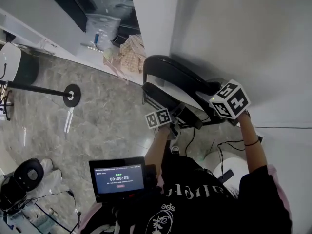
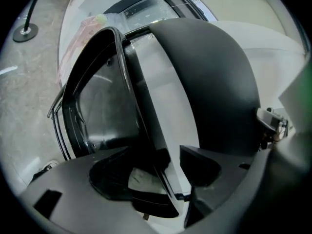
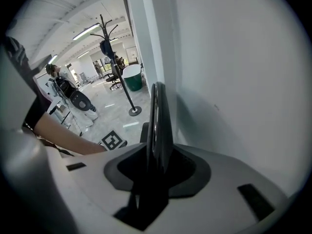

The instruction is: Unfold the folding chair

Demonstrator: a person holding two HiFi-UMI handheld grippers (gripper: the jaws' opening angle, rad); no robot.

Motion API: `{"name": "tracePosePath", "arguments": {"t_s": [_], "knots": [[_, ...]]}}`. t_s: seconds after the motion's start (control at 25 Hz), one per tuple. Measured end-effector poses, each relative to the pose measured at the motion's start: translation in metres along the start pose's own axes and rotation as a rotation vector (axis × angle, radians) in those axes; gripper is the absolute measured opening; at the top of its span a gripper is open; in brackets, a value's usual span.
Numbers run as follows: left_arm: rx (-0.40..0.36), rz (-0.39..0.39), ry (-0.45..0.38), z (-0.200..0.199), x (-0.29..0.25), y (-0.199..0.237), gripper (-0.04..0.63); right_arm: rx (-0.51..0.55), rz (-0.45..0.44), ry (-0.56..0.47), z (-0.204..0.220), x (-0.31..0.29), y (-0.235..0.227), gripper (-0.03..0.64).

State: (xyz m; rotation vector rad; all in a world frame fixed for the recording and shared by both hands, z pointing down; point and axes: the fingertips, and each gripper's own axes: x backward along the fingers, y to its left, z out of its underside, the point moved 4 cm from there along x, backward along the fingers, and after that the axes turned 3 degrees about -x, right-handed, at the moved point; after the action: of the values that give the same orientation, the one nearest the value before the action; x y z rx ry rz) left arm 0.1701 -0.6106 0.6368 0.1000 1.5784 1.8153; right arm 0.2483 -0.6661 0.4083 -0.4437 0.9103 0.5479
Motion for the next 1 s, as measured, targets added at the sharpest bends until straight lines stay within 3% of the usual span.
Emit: {"name": "tracePosePath", "arguments": {"t_s": [0.2,0.48,0.68,1.0], "knots": [[0.086,-0.016,-0.037,-0.004,-0.009,0.010,0.276,-0.026,-0.062,0.013,0.001,-0.002,-0.003,0.109],[0.168,-0.012,-0.113,-0.001,0.000,0.010,0.207,-0.054,-0.097,0.017,0.002,-0.004,0.001,0.094],[0.182,-0.003,-0.151,0.016,0.028,0.013,0.187,-0.112,-0.194,0.027,0.008,0.000,0.040,0.084],[0.194,-0.010,-0.270,0.032,0.071,0.016,0.086,-0.112,-0.175,0.013,0.011,-0.001,0.086,0.084]]}}
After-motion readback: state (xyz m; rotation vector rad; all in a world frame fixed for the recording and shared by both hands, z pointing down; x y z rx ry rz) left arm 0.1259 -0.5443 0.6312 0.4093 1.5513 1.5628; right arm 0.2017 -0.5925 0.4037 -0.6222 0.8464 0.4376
